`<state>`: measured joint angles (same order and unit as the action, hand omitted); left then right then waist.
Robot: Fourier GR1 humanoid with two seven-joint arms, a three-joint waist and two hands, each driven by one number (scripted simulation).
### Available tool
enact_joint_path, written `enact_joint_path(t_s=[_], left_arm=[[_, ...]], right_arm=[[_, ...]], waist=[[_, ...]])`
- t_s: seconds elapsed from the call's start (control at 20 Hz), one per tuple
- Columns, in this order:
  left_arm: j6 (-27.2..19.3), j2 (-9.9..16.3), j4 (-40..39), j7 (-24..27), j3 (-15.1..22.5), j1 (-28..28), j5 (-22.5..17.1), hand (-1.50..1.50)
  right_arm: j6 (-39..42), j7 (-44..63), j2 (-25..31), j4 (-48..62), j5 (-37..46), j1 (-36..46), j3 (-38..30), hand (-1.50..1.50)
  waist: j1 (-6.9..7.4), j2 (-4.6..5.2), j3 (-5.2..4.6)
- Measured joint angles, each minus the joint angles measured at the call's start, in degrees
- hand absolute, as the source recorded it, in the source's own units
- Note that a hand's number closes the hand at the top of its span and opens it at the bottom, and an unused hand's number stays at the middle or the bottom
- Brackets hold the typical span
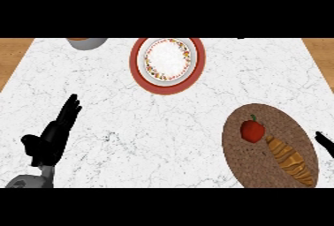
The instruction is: Pick the croissant from the placemat and place it in the plate
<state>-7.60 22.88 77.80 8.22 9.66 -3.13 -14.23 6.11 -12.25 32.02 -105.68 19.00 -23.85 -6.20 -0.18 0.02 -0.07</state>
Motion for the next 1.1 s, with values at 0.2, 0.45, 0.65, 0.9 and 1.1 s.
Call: enact_joint_path(t_s=[0.2, 0.45, 0.65, 0.9, 1.1], left_arm=[[1.31, -0.32, -2.15, 1.33, -1.18, -0.40, 0.57, 0.00], [2.81, -0.64, -2.62, 1.05, -2.62, -0.82, 1.35, 0.00], [3.25, -1.74, -2.99, 1.67, -3.38, -0.50, 2.40, 0.00], [3.11, -3.40, -1.42, 0.84, -3.87, 0.32, 4.37, 0.00], [4.84, -3.70, -1.14, 0.84, -5.64, 1.00, 5.01, 0.00]], right_arm=[[4.32, 8.00, 0.71, -3.93, 1.75, 0.17, 1.24, -1.50], [7.44, 12.33, 0.60, -3.23, 5.51, 1.20, 1.13, -1.50], [9.76, 14.05, 1.00, -0.64, 8.73, 3.58, 0.78, -1.50], [11.68, 14.66, -0.65, 3.19, 13.45, 6.33, 1.94, -1.50], [12.31, 13.58, -2.51, 6.52, 16.39, 8.34, 1.91, -1.50]], waist=[[-0.03, 0.00, 0.01], [0.01, -0.02, 0.04], [0.13, -0.02, 0.06], [0.17, -0.04, 0.07], [0.16, -0.04, 0.07]])
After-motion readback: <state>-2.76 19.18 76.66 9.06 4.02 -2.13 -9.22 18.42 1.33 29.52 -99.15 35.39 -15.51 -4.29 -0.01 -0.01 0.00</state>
